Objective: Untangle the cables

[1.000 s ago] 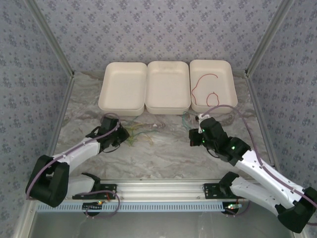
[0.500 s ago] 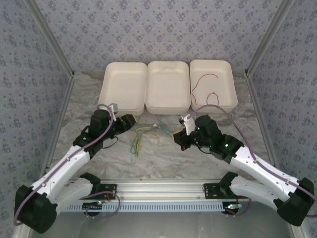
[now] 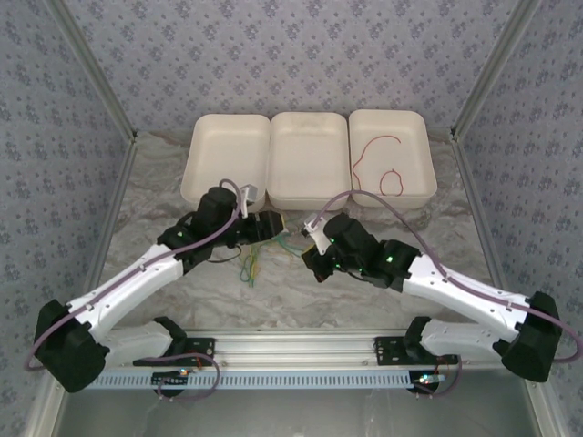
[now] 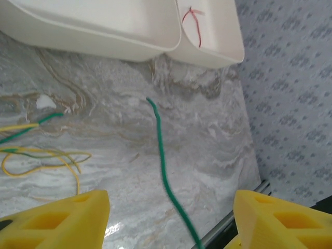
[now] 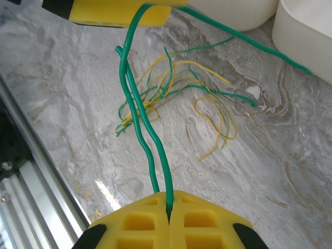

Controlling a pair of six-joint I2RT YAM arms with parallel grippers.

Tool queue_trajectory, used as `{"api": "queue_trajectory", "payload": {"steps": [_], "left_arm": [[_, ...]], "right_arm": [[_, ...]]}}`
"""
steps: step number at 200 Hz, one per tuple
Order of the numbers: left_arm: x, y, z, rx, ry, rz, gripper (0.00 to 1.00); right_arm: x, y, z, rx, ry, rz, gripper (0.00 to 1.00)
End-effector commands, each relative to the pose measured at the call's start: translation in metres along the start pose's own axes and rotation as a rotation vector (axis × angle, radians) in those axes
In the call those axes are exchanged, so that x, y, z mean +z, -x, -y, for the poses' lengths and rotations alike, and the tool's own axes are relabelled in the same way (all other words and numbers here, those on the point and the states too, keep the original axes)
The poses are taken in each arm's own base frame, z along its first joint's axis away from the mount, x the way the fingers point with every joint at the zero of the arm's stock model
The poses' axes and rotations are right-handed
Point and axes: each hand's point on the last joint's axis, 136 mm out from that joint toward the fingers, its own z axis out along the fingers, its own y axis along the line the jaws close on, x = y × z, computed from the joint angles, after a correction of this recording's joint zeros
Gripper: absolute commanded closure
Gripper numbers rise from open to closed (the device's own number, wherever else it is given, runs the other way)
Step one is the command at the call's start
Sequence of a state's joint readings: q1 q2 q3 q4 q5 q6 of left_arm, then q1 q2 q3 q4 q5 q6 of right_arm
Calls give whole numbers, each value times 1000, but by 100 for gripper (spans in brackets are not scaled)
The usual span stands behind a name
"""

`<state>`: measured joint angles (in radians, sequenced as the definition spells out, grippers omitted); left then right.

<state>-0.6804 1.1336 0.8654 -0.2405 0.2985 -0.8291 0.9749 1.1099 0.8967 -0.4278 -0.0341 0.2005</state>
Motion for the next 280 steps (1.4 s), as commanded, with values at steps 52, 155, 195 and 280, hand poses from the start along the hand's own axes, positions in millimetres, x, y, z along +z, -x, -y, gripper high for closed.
{"api": "queue_trajectory", "payload": {"steps": [52,155,195,280], "left_arm": [[5,4,-28,-4,138,28,73],[-35,1,-48,-345,61,423,100],[-26,-16,-50,-449,79,495,100],[15,-38,-22,-490,113,443,100]], "right_arm": [[5,5,-5,-69,-72,-22,100],[-33,52,30,416,-125,531,100],[-74,91,37,603,-11,907,100],[-140,148,53,690,152,1324,100]]}}
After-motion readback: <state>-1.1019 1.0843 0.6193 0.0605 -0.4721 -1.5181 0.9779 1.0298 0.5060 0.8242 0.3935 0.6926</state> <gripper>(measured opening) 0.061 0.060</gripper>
